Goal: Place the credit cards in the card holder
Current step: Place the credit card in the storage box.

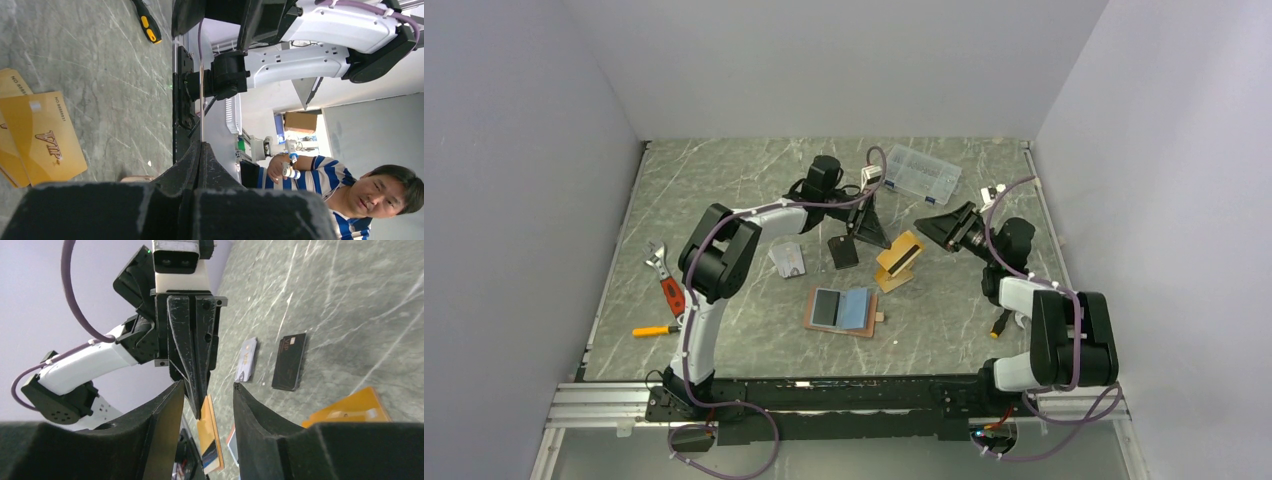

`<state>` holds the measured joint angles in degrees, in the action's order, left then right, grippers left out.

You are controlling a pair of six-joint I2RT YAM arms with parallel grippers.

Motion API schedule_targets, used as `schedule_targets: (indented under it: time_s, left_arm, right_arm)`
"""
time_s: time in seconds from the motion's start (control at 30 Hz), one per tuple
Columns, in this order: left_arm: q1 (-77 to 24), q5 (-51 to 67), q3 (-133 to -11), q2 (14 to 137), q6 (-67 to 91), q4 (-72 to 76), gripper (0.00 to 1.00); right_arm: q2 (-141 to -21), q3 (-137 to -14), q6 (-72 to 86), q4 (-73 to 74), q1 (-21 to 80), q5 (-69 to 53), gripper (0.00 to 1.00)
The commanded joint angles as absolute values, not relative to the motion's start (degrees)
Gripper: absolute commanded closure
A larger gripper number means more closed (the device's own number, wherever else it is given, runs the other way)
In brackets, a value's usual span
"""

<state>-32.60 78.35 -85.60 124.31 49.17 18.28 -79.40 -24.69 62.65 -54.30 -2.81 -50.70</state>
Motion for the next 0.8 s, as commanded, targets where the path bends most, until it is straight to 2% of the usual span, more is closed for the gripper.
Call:
schedule_targets:
  time_s: [0.0, 0.13, 0.43, 0.57, 0.77]
  left_arm:
    - [-33.25, 80.68, -85.93, 120.43, 47.79, 19.31, 1.00]
    - [-33.26, 80.68, -86.39, 120.71, 47.51, 18.81, 1.00]
    - [-33.22, 80.77, -85.96, 120.69, 47.38, 18.99, 1.00]
    - [-33.30, 80.68, -85.97, 120.42, 46.47, 17.94, 1.00]
    - [-33.14, 80.73, -85.87, 120.25, 47.03, 18.77, 1.00]
  right_arm:
    - [-81.02, -27.59, 62.94, -60.19, -0.34, -54.17, 0.56]
    - [-82.06, -27.28, 62.83, -59.13, 1.18, -54.18, 0.62]
    - [-83.25, -24.93, 65.61, -60.88, 1.16, -52.55, 0.84]
    - [-82.79, -24.40, 65.19, -60.01, 1.14, -52.56, 0.85]
    - [-81.17, -23.17, 64.16, -57.64, 0.60, -52.16, 0.80]
